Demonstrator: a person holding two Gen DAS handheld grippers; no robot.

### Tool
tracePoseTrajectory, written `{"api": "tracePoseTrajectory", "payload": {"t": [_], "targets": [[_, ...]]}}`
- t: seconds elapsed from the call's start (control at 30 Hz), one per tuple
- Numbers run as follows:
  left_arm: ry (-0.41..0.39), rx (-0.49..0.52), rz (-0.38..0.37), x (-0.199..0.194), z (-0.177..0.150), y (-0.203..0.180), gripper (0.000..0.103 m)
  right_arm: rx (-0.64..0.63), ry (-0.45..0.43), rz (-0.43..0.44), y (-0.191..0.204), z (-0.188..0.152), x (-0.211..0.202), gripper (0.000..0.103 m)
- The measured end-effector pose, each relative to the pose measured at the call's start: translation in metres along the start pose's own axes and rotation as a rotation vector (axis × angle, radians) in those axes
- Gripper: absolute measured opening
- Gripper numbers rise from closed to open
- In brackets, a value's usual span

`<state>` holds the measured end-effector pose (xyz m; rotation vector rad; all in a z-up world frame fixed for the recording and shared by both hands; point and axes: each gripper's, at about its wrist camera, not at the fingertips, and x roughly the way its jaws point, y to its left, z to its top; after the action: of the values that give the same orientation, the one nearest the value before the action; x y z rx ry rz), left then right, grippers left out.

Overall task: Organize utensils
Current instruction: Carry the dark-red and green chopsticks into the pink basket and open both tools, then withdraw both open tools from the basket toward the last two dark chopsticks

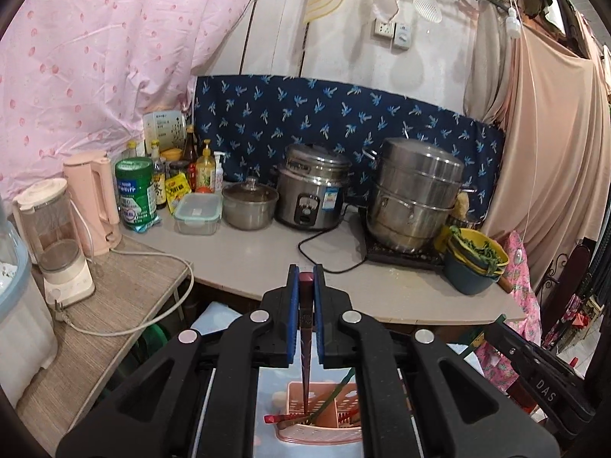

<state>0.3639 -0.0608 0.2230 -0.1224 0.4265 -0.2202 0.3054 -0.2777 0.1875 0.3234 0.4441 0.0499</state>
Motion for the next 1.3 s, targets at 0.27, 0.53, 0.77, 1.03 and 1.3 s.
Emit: {"api": "tracePoseTrajectory", "payload": {"t": [0.27, 0.53, 0.77, 1.03, 1.3], "targets": [[0.042, 0.006, 0.006, 0.016, -0.015, 0.003, 0.007, -0.002, 0.051, -0.027, -0.006, -0.018, 0.019, 0.008], [0.037, 0.033, 0.051, 0.008, -0.023, -0.002, 0.034, -0.011, 0.040, -0.044, -0.004, -0.020, 0.013, 0.016], [0.054, 0.044, 0.068, -0.003, -0.029, -0.003, 0.035, -0.026, 0.025, -0.037, 0.003, -0.023, -0.003, 0.024], [0.075, 0.055, 0.090, -0.019, -0.039, -0.004, 0.035, -0.049, 0.024, -0.033, 0.013, -0.035, -0.023, 0.028], [0.083, 0.059, 0.091, -0.039, -0.049, -0.006, 0.035, -0.070, 0.024, -0.025, 0.023, -0.050, -0.046, 0.033]]}}
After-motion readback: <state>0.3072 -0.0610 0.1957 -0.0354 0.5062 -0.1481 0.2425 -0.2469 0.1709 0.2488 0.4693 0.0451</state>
